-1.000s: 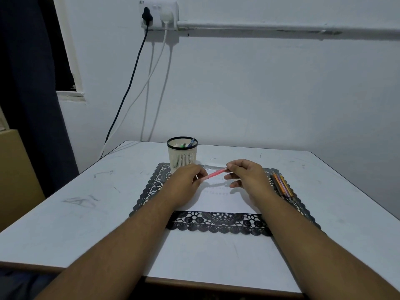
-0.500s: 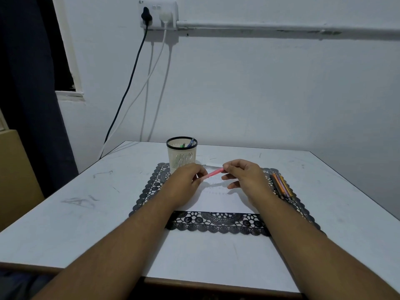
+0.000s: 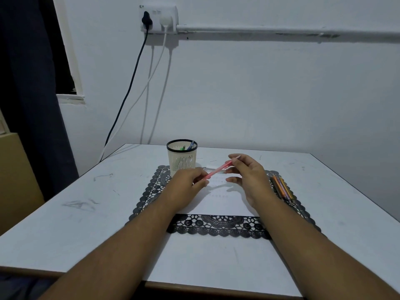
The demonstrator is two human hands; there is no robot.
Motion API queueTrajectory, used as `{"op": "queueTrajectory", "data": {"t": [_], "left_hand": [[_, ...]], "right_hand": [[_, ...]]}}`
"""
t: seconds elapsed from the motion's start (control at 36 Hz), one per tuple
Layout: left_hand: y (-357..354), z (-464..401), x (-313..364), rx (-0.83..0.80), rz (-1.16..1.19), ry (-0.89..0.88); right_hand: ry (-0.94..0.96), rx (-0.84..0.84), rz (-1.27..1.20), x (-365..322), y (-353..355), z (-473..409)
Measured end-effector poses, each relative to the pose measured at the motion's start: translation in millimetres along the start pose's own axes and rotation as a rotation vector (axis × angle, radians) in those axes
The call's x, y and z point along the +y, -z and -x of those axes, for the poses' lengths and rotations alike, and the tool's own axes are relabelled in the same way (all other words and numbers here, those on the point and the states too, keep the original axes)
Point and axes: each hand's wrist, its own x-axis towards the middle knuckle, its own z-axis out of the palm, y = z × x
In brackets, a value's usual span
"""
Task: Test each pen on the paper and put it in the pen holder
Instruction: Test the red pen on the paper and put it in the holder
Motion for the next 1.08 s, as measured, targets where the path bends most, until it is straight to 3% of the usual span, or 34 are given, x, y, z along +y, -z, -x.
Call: {"op": "queueTrajectory", "data": {"t": [0.22, 0.5, 1.08], "left_hand": [[0.1, -0.8, 3.5, -0.050, 0.062, 0.046], [-5.9, -0.7, 3.2, -0.024, 0.150, 0.155], [-5.8, 0.8, 2.6, -0.081, 0.279, 0.155]], "right_hand": [[0.000, 0.002, -0.114, -3.7, -4.2, -0.9], [-0.120, -0.222, -0.616, -8.2, -16.9, 4.0], [-0.091, -0.274, -0.697, -10.4, -14.1, 5.2]]}}
